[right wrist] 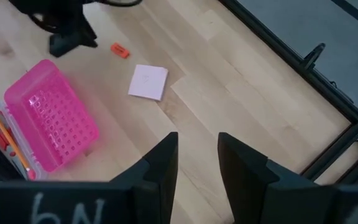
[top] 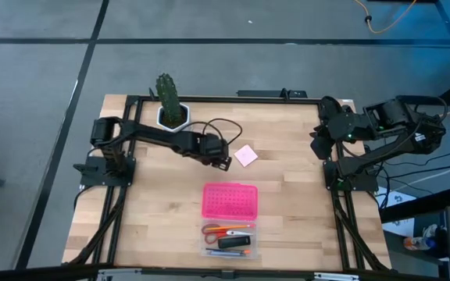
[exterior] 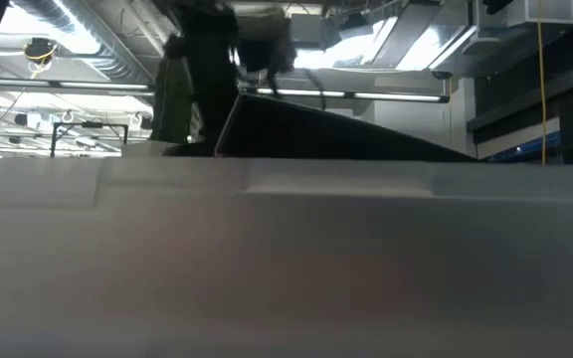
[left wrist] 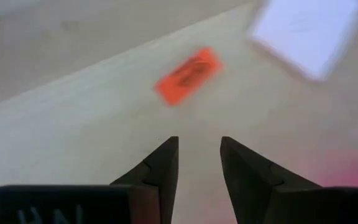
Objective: Pack school essentials
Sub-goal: Put the orange eraser into the pencil case, then put the pink sticky notes into the pencil case
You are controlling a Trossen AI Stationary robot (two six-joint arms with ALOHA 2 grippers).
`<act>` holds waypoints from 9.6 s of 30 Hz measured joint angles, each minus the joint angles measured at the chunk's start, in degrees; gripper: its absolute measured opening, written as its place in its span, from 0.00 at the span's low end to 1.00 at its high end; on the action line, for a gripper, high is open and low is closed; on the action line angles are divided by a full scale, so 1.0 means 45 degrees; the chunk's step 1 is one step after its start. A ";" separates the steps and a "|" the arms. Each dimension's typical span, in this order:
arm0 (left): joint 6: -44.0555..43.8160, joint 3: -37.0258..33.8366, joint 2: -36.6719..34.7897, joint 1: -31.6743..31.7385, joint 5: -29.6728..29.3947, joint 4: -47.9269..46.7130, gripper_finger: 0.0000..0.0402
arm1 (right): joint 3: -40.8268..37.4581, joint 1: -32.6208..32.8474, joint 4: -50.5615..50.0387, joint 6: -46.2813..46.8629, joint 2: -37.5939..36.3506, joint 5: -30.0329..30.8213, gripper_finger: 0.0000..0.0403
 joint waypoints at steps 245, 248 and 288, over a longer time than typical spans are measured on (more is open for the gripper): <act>1.2355 -1.5185 -2.2791 -0.1641 0.1276 0.7951 0.28 | 0.3400 0.2259 0.7558 -0.3702 1.2391 -1.0586 0.26; 1.2355 -1.5185 -2.2791 -0.1641 0.1276 0.7954 0.28 | 0.3400 0.2275 0.7567 -0.3998 1.2391 -1.0531 0.32; 1.2354 -1.5185 -2.2786 -0.1636 0.1277 0.7951 0.28 | 0.3390 -0.2323 0.4479 -0.5670 0.9015 -0.1960 0.36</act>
